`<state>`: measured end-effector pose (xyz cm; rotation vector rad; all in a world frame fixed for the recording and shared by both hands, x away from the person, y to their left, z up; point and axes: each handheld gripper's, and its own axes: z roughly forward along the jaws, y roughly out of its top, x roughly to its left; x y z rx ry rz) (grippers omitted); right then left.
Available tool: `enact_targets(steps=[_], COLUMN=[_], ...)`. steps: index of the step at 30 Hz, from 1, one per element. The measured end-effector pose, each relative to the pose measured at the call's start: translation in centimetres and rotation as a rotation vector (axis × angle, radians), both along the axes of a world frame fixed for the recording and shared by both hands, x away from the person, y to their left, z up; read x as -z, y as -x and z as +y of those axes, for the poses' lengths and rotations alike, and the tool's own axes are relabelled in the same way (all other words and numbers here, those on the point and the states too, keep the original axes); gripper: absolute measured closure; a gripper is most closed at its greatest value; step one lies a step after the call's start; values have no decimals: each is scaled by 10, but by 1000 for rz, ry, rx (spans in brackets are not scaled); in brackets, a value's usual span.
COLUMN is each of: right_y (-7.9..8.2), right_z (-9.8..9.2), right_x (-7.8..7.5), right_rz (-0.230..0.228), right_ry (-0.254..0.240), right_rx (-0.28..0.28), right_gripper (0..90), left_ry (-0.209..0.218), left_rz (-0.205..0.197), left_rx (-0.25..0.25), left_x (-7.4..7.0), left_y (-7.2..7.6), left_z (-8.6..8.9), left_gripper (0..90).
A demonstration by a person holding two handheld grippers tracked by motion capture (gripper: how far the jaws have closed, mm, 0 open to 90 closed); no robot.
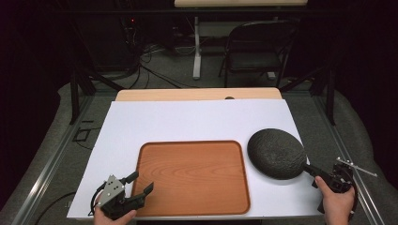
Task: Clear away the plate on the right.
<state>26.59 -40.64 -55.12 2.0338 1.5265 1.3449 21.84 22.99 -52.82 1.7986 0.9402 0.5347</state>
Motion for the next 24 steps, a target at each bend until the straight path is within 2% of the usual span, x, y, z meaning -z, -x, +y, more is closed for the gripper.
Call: enact_targets(steps=[1,3,13,16,19,24], right_y=[0,-2,-7,-7,-9,-11], right_z=[0,-1,1,0,0,0], right_x=[0,2,8,10,12,15], right_rz=[0,23,50,53,59,56], right_ry=[0,-38,-76,-76,-105,-117], right_rx=[0,2,-2,-7,-10,-16], right_gripper=[540,556,565,565,569,569], left_ry=[0,0,-1,-2,-2,-3], left_rz=[0,0,0,-1,-1,-1], left_rx=[0,1,1,2,2,2], left_x=[0,0,0,0,0,0], left_y=[0,0,0,0,0,0], left_z=[0,0,0,0,0,0], left_gripper=[310,309,310,310,310,310])
